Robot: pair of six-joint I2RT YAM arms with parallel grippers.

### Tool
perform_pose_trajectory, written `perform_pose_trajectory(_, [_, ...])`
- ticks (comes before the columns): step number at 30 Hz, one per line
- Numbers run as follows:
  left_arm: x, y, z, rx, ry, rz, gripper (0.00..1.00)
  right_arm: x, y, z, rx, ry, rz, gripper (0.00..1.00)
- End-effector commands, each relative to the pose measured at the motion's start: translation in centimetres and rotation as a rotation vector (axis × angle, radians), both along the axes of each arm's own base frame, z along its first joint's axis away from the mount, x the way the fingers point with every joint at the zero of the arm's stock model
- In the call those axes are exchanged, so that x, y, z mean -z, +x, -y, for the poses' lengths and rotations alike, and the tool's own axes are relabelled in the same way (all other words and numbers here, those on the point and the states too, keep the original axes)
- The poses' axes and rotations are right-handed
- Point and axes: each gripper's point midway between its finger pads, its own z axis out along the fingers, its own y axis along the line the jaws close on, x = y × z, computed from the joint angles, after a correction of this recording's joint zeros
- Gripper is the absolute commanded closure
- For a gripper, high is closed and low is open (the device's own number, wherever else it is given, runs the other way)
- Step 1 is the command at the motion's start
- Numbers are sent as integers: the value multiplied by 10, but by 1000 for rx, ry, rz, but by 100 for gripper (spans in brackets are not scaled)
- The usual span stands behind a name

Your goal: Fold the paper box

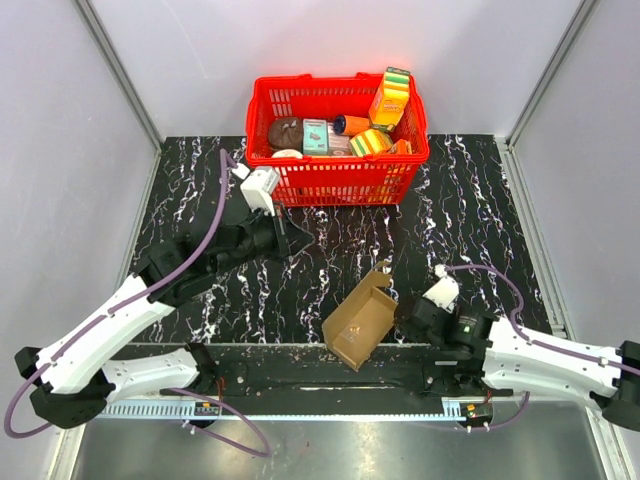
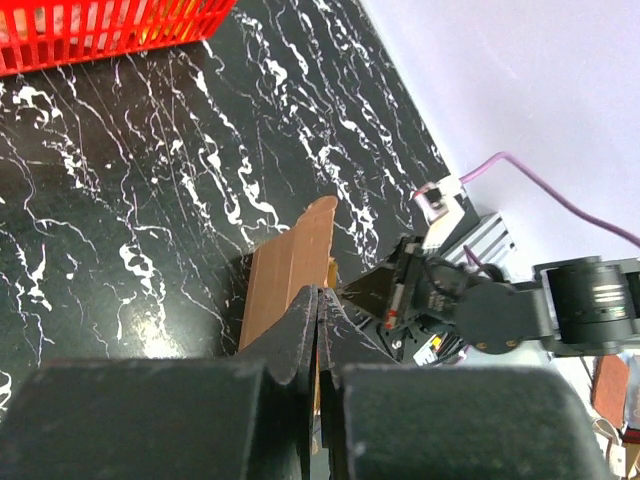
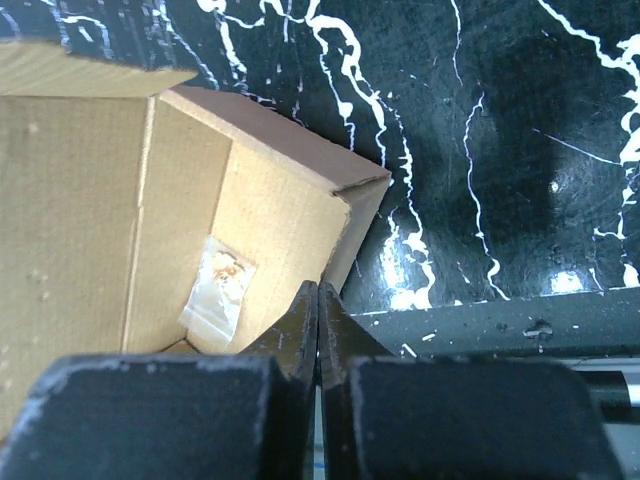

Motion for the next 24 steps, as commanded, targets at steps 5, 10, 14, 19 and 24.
perform_pose_trajectory(5, [5, -2, 2, 15, -37, -1, 100, -45, -6, 15, 31, 62, 33, 100])
perform_pose_trajectory(10, [14, -5, -3, 3, -34, -12, 100, -48, -25, 9, -100, -21, -71, 100])
perform_pose_trajectory(14, [14, -8, -7, -4, -49, -12, 100, -46, -38, 4, -149, 25, -119, 100])
perform_pose_trajectory(19, [20, -8, -10, -14, -41, -20, 100, -34, -68, 4, -255, 30, -248, 100])
perform_pose_trajectory(24, [24, -8, -8, -14, -37, -33, 100, -22, -83, -4, -346, 1, -328, 100])
